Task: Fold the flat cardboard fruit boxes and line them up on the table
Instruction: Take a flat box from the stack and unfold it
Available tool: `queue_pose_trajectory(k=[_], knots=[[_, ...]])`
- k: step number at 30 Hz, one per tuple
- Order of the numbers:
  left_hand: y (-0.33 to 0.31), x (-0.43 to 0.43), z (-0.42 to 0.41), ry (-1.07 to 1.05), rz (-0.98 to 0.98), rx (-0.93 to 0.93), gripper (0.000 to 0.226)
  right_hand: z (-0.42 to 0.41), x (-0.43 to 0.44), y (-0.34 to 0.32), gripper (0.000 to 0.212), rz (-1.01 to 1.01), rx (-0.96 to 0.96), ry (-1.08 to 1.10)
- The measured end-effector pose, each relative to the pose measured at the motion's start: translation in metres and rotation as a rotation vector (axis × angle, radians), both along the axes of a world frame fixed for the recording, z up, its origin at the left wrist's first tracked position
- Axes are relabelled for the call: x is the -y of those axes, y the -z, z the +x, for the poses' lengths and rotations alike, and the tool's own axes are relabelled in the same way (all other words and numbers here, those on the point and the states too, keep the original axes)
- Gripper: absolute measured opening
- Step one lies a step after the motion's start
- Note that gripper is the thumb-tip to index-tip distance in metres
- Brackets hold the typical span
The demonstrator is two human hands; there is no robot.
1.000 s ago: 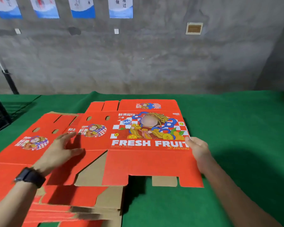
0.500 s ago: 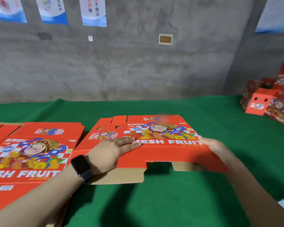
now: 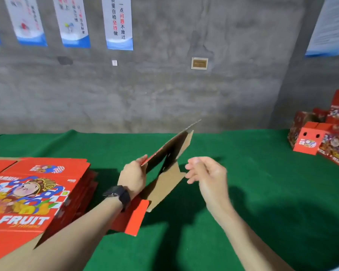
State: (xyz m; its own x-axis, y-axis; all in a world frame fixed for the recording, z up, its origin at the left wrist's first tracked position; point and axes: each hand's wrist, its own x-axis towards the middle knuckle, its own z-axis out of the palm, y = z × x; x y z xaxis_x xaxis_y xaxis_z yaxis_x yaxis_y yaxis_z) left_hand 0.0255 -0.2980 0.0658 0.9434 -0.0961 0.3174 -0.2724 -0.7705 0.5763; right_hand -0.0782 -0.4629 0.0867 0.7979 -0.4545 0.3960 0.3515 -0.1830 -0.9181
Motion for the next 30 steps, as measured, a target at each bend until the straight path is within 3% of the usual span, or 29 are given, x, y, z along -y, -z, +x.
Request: queue_pose_trajectory(k=[2,4,7,10,14,16,18,20,21,23,26,29,30], knots=[[-0.006,0.006,0.002,-0.060,-0.257,0.003,0.037,-0.012,-0.027,-0.007,0.009,-0.179,-0.052,-0.193],[-0.013,0.010,0.006,-0.159,-0.540,-0.057,0.032,-0.016,-0.047,-0.010,0.046,-0.444,-0.244,-0.371],[-0.022,0.009,0.008,-0.243,-0.880,-0.200,0.029,-0.001,-0.060,-0.014,0.076,-0.891,-0.477,-0.450],[-0.018,0.004,0.005,-0.272,-0.921,-0.314,0.034,0.028,-0.073,-0.015,0.092,-1.217,-0.493,-0.269],[-0.008,0.003,-0.010,-0.202,-0.997,-0.391,0.039,0.056,-0.089,0.004,0.082,-1.395,-0.424,-0.181],[0.001,-0.001,-0.020,-0.155,-0.949,-0.364,0.034,0.062,-0.087,0.020,0.068,-1.419,-0.354,-0.199],[0.008,-0.012,-0.034,0.068,-0.964,-0.411,0.025,0.066,-0.084,0.032,0.043,-1.401,-0.274,-0.122],[0.013,-0.031,-0.038,0.327,-0.968,-0.445,0.035,0.074,-0.075,0.036,0.024,-1.348,-0.235,0.023],[0.016,-0.043,-0.034,0.367,-0.957,-0.408,0.045,0.078,-0.067,0.035,0.025,-1.329,-0.236,0.076],[0.022,-0.063,-0.018,0.247,-0.981,-0.298,0.054,0.082,-0.046,0.033,0.036,-1.284,-0.228,0.063],[0.025,-0.095,0.010,-0.012,-1.046,-0.145,0.057,0.075,-0.011,0.026,0.019,-1.042,-0.133,-0.108],[0.034,-0.126,0.024,-0.028,-1.043,-0.082,0.093,0.060,0.021,0.020,0.027,-0.817,-0.247,-0.290],[0.035,-0.134,0.024,0.006,-0.972,-0.056,0.091,0.055,0.032,0.019,0.030,-0.711,-0.300,-0.334]])
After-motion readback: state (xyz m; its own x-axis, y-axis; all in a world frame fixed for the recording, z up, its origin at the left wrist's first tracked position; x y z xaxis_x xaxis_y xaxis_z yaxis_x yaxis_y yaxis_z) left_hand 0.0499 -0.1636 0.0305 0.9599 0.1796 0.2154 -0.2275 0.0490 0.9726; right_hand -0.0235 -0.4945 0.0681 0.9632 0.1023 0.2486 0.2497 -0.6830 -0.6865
